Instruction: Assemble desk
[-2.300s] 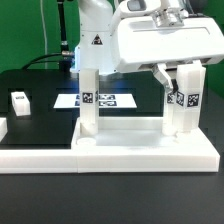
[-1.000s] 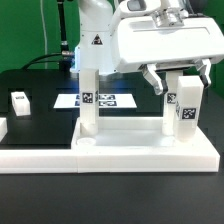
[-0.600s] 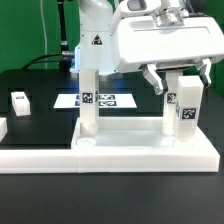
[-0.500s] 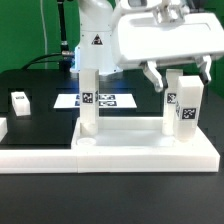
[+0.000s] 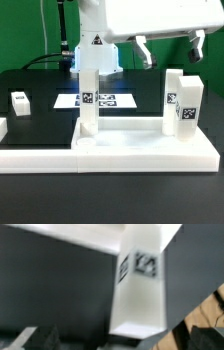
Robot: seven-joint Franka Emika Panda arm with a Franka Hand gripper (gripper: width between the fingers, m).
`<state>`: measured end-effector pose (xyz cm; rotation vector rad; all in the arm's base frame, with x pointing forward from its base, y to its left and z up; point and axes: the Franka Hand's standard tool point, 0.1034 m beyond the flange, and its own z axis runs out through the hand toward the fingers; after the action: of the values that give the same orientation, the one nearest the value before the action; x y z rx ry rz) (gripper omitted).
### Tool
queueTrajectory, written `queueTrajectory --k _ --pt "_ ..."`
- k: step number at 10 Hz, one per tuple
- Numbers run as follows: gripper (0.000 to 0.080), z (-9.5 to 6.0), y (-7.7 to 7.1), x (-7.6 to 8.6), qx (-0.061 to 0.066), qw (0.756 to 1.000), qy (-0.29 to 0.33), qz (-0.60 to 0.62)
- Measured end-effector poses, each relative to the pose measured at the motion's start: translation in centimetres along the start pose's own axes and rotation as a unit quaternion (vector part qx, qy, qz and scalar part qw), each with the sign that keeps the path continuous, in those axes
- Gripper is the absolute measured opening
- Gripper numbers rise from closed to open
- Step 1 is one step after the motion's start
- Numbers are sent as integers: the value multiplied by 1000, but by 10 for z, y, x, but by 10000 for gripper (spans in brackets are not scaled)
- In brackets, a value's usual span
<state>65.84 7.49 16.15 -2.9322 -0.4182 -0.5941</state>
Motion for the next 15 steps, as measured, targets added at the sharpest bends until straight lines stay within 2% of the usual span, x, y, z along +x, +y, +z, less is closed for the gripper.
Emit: queueTrajectory --k 1,2,3,5,9,11,12,13,15 --pt "649 -2 -4 3 11 999 -30 3" --pt "649 -3 -9 4 28 995 -89 27" --pt "649 -2 -13 17 43 990 -130 39" --pt "649 9 -15 28 64 978 -189 57" --pt "649 9 -15 30 61 979 -184 65" --pt "649 8 -21 32 46 968 -200 145" --pt "649 13 -27 37 50 957 -190 213" --pt "649 21 -27 36 69 948 -172 259" --pt "649 21 -28 34 69 951 -177 244"
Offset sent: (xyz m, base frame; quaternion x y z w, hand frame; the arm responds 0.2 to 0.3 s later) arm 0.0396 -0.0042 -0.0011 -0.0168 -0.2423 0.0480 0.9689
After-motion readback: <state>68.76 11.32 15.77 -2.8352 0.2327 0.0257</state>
